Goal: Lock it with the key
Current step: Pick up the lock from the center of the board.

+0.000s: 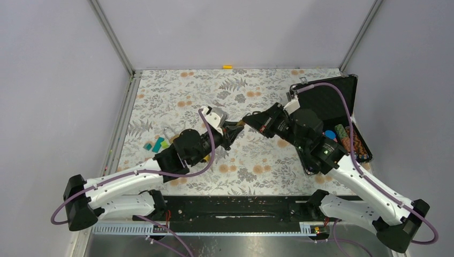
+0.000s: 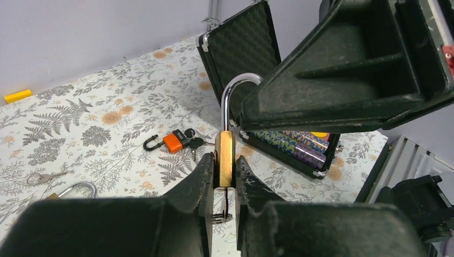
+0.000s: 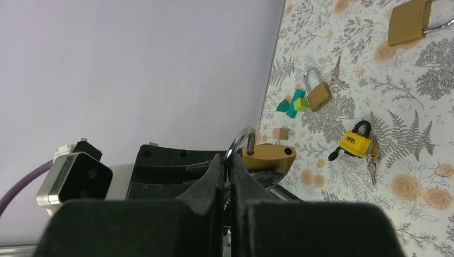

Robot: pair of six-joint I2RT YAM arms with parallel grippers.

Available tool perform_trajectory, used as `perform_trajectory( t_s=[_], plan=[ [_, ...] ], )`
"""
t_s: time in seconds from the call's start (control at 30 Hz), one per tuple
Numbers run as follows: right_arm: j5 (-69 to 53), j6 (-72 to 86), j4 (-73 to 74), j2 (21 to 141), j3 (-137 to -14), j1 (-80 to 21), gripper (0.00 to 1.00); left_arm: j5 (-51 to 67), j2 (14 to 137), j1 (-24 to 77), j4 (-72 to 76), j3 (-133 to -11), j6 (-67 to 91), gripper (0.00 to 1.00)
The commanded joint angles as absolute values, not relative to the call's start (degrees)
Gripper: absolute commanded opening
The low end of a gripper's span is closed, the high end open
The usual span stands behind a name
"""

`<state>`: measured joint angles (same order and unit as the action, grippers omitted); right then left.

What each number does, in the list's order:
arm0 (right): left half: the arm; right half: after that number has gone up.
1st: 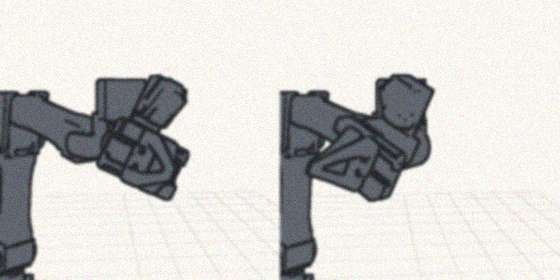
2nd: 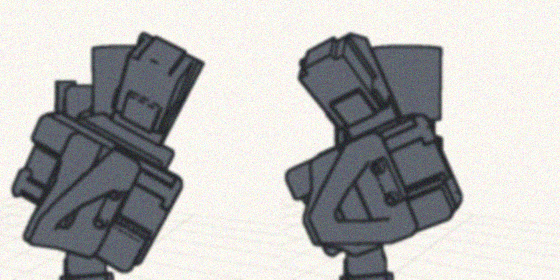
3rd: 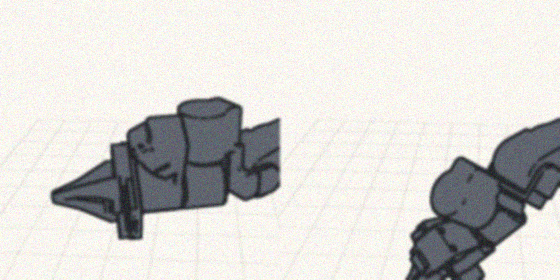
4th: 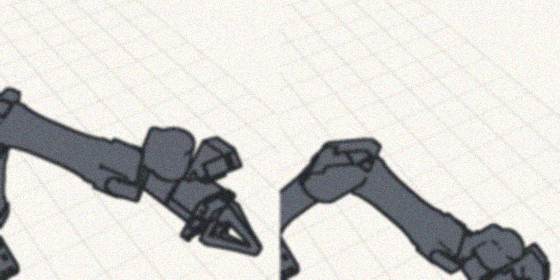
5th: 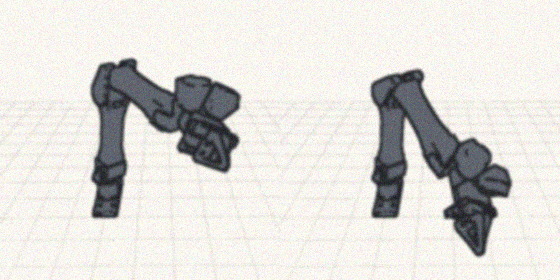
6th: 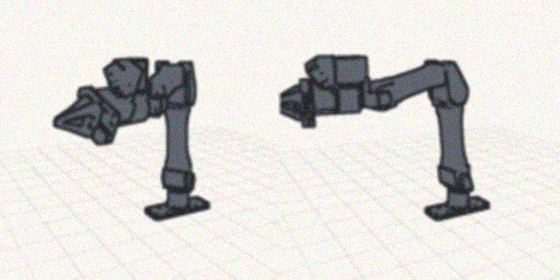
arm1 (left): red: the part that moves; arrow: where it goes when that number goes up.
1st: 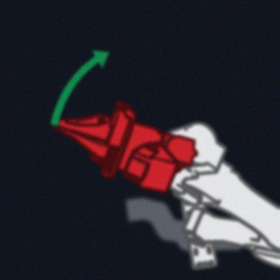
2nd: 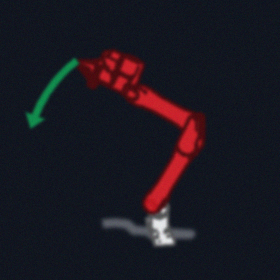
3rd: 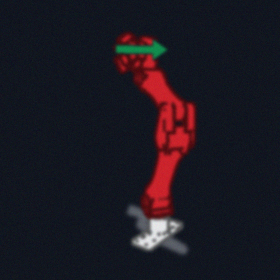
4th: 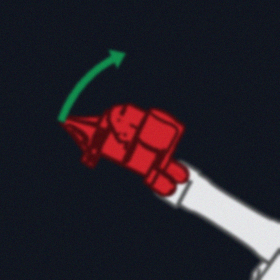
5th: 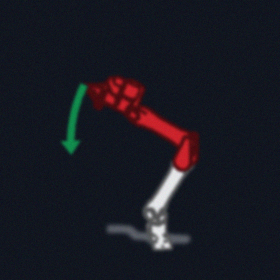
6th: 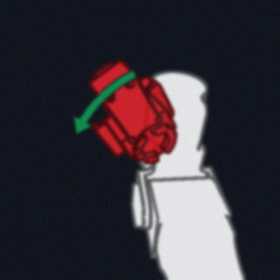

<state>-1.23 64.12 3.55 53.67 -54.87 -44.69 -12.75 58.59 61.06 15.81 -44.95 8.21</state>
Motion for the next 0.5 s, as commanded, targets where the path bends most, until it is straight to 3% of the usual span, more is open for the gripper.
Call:
perform_trajectory(
  t_s=[0.0, 0.2, 0.47],
  plan=[
    [-6.7, 56.9, 0.6, 50.0, -54.7, -43.5, 0.04, -15.5, 58.1, 61.0, 13.4, -50.2, 9.0, 0.00],
    [-16.7, 47.6, 0.8, 48.5, -52.7, -38.9, 0.20, -6.3, 57.3, 59.7, 3.5, -58.1, 8.2, 0.00],
    [-25.6, 38.5, 2.3, 45.9, -54.1, -34.0, 0.74, 10.6, 57.0, 55.4, -5.7, -64.5, 6.3, 0.00]
  ],
)
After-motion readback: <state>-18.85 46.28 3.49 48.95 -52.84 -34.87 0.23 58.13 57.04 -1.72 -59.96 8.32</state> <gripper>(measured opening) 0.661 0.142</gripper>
